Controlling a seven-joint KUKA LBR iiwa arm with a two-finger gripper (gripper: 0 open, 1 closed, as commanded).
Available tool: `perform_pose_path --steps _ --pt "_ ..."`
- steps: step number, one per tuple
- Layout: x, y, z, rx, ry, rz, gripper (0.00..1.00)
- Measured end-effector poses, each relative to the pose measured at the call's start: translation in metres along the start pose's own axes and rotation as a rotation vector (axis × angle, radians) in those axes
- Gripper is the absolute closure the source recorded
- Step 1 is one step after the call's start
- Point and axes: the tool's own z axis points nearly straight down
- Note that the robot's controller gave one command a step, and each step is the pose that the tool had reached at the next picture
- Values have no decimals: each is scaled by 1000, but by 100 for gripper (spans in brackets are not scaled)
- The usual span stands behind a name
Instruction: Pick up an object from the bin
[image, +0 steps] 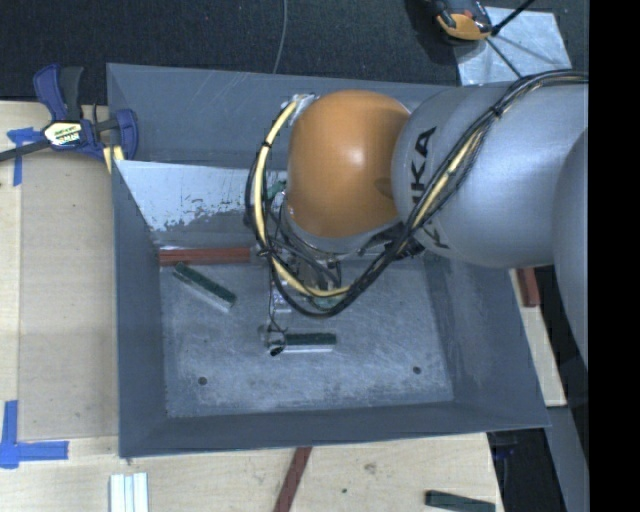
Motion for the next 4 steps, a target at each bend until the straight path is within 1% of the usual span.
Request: perform_pose_path --steps 1,2,3,4 --pt "-2 0 -4 -2 -8 2 0" --pt "8 -12 12 -3 -14 -139 0" --pt "-4 -45 61 0 -11 -367 0" --pt "-6 -111 115 -1 -7 -188 100"
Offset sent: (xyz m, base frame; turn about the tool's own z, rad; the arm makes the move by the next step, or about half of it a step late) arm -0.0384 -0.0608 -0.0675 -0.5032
